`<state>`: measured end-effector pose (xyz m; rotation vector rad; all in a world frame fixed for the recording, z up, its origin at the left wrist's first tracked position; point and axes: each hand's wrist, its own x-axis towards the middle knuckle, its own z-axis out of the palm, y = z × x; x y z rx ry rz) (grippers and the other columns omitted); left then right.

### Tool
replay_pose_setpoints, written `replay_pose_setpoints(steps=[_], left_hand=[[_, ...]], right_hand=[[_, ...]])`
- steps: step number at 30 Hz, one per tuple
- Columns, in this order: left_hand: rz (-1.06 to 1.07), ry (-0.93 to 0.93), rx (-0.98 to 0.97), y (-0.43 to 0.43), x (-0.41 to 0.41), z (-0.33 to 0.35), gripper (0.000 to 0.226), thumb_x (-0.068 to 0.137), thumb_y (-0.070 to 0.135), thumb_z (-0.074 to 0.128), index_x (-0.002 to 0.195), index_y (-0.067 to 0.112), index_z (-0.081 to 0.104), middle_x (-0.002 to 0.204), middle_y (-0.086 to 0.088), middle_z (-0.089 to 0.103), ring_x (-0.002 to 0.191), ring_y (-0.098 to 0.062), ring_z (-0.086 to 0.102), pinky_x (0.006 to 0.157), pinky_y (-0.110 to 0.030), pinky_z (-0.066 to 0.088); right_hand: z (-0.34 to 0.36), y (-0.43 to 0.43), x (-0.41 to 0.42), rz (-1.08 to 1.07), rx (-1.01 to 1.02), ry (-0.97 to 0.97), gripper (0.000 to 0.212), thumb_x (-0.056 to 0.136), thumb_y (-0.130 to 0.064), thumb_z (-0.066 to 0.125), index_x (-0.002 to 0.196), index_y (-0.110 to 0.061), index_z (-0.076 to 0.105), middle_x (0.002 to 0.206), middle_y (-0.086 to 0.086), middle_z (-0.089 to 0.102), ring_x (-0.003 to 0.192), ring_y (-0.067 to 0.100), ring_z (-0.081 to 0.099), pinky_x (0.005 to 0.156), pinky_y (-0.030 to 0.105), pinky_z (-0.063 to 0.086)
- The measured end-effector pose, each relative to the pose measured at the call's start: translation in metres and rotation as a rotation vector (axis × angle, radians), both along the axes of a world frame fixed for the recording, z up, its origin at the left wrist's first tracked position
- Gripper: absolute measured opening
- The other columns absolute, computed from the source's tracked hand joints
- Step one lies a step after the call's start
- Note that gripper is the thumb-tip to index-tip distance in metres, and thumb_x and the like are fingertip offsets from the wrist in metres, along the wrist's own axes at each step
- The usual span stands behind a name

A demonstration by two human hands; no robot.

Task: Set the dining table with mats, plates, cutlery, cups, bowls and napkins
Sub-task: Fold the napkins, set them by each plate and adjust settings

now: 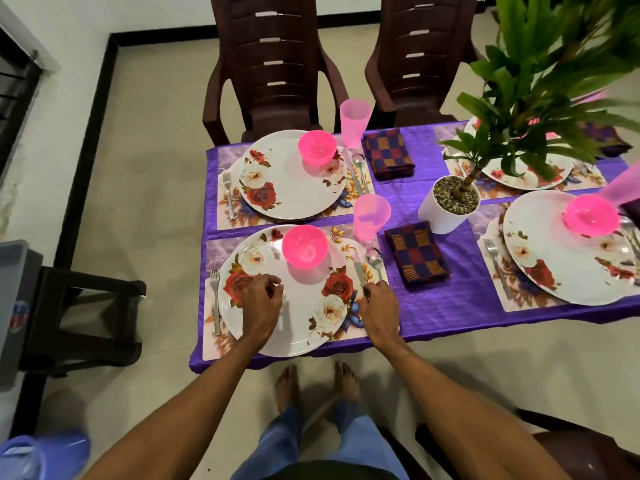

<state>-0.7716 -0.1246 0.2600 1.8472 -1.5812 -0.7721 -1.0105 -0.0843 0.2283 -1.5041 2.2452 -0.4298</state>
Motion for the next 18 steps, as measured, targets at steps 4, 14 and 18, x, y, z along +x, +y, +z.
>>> replay_pose_setpoints(steps=[4, 14, 18], left_hand=[[-0.020, 0.013, 0.022, 0.000, -0.004, 0.001, 0.015, 0.087, 0.006, 0.071, 0.102, 0.007, 0.071, 0.092, -0.006, 0.071, 0.077, -0.012, 0.063, 0.071, -0.019, 0.047], [-0.066, 0.017, 0.051, 0.007, -0.009, -0.002, 0.017, 0.090, 0.009, 0.070, 0.106, 0.007, 0.070, 0.093, -0.001, 0.069, 0.078, -0.007, 0.062, 0.070, -0.012, 0.045], [-0.076, 0.009, 0.052, 0.007, -0.008, -0.006, 0.017, 0.089, 0.010, 0.071, 0.106, 0.009, 0.071, 0.094, -0.003, 0.072, 0.079, -0.010, 0.064, 0.074, -0.026, 0.055]], right_hand=[[-0.002, 0.007, 0.007, 0.000, -0.012, -0.049, 0.020, 0.094, -0.014, 0.067, 0.111, -0.006, 0.069, 0.110, 0.011, 0.066, 0.097, 0.023, 0.062, 0.084, 0.036, 0.056], [-0.008, 0.006, 0.013, -0.025, -0.025, -0.067, 0.024, 0.094, -0.020, 0.068, 0.116, -0.010, 0.067, 0.117, 0.007, 0.064, 0.109, 0.020, 0.060, 0.095, 0.038, 0.055], [-0.008, 0.006, 0.014, -0.056, -0.025, -0.077, 0.022, 0.094, -0.020, 0.067, 0.115, -0.010, 0.068, 0.114, 0.006, 0.064, 0.106, 0.020, 0.061, 0.092, 0.038, 0.056]])
